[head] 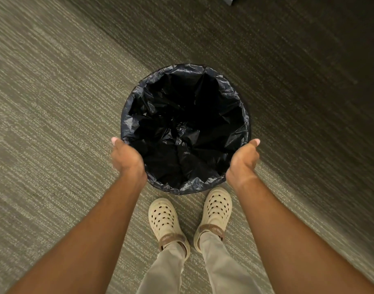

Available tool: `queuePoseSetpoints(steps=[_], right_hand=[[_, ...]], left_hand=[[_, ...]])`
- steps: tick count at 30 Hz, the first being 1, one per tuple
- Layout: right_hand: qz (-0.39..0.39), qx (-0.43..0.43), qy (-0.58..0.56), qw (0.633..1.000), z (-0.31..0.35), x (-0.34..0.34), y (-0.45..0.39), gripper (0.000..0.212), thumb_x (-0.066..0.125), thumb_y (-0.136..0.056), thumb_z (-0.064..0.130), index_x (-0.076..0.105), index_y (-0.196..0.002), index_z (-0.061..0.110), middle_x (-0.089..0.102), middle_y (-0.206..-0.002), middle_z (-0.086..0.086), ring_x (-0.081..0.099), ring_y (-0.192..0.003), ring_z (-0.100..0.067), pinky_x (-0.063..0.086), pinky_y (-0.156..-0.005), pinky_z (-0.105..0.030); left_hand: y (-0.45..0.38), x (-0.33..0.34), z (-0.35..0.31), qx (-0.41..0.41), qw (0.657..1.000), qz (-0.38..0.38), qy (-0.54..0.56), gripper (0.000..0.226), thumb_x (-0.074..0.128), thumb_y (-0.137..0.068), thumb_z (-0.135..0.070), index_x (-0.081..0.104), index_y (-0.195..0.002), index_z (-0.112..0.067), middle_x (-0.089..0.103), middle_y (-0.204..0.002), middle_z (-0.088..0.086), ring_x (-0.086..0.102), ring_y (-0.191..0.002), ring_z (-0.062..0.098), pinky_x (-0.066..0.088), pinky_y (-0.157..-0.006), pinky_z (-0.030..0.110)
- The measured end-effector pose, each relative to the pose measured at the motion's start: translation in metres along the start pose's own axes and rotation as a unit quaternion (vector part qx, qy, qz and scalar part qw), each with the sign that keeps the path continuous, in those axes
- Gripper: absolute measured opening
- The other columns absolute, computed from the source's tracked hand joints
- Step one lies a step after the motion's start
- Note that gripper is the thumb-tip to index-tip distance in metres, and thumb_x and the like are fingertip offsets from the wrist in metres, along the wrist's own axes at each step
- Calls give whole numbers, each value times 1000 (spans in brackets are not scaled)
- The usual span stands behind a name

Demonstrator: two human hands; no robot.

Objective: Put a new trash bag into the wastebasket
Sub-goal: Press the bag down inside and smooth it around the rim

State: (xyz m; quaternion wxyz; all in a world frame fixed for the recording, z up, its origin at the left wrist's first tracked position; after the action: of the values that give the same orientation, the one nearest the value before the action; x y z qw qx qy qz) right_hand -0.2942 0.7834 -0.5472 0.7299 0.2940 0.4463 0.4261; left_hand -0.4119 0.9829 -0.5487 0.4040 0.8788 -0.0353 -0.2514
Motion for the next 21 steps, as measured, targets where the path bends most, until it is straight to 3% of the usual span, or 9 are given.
queuePoseSetpoints(steps=[5,8,10,12,14,16,18,21], right_hand=[[-2,-31,-7,999,-8,2,-11,66,24,-99,53,49,-134,3,52,-141,-13,48,-129,-31,37,-109,-41],[5,-45,-2,999,-8,1,-12,55,26,-98,54,59,-105,11,62,-118,-8,57,-116,-28,43,-105,-40],[24,-43,12,999,-7,0,-11,62,24,-97,57,59,-114,9,61,-126,-10,56,-119,-29,42,-107,-44],[28,-37,29,998,-3,-5,-10,69,22,-95,61,55,-128,10,56,-137,-10,53,-125,-30,40,-109,-47],[49,-52,31,997,1,-14,-6,60,26,-95,61,56,-117,13,56,-136,-8,53,-124,-29,40,-108,-46],[79,-89,64,991,6,-23,1,38,38,-97,51,60,-106,21,62,-123,-3,58,-112,-22,44,-103,-43],[112,-118,114,980,9,-29,6,15,48,-98,33,61,-102,27,65,-112,2,61,-103,-15,48,-95,-39],[146,-129,150,969,12,-31,8,26,45,-100,13,60,-118,24,66,-112,3,63,-98,-8,48,-75,-23]], left_hand=[[5,4,3,32,996,-81,-29,59,27,-102,-42,48,-133,3,51,-138,22,51,-123,33,39,-107,39],[8,5,2,36,995,-81,-33,56,27,-103,-38,47,-134,4,50,-140,22,52,-122,30,39,-100,33],[9,4,0,32,996,-70,-46,56,27,-103,-37,46,-136,4,50,-140,20,52,-121,29,39,-100,34],[9,-3,-3,52,995,-52,-72,54,26,-103,-38,50,-133,1,57,-128,15,55,-111,24,40,-95,32],[7,-12,-8,112,987,-45,-102,42,29,-104,-35,54,-119,-5,60,-103,4,55,-94,18,42,-85,32],[4,-21,-17,181,974,-29,-136,27,35,-104,-28,54,-113,-10,56,-103,1,52,-96,16,43,-83,30],[5,-24,-25,221,958,22,-181,31,40,-102,-19,53,-129,-11,55,-123,1,52,-111,16,45,-96,31],[11,-20,-36,216,954,71,-195,37,43,-101,-12,50,-137,-14,56,-127,0,53,-114,16,44,-100,31]])
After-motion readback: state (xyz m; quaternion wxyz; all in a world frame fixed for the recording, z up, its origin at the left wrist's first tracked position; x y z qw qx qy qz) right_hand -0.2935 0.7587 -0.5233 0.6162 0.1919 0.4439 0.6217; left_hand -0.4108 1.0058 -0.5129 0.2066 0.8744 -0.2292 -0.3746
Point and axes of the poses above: each hand's wrist, its own y-axis away from the middle knuckle, its own x-axis out of the palm, z = x × y, the point moved 2 cm from there along -y, towards the middle knuckle
